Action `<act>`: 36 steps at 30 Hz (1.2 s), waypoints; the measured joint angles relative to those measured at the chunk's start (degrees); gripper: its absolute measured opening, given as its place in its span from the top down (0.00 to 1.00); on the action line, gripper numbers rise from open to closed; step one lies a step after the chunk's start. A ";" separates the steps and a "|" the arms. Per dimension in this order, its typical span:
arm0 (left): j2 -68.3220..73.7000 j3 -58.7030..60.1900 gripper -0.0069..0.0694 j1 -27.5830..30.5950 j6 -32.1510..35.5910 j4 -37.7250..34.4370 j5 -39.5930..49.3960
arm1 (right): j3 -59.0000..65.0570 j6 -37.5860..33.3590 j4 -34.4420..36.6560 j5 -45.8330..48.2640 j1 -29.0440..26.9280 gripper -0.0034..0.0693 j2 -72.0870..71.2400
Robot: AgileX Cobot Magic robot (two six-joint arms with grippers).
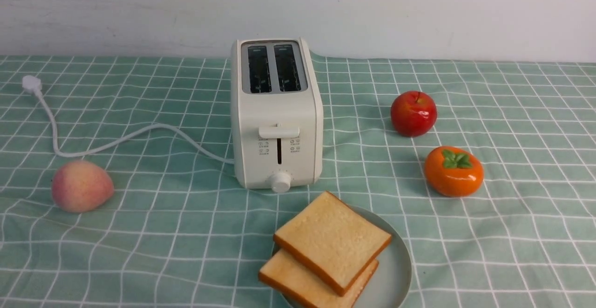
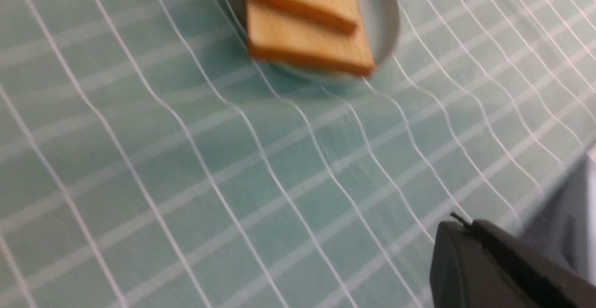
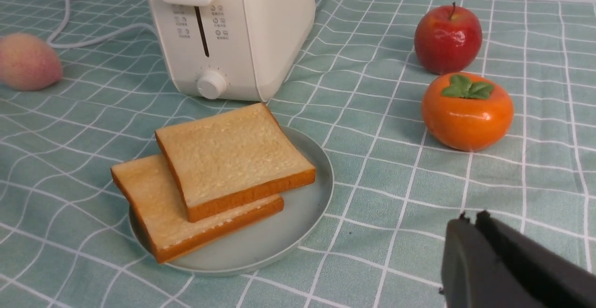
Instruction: Take toasted bread from bread machine on blue coffee table place on plate.
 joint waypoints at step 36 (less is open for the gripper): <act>-24.27 38.40 0.92 12.88 -26.72 28.51 -30.49 | 0.00 -0.01 0.00 0.41 0.00 0.88 0.00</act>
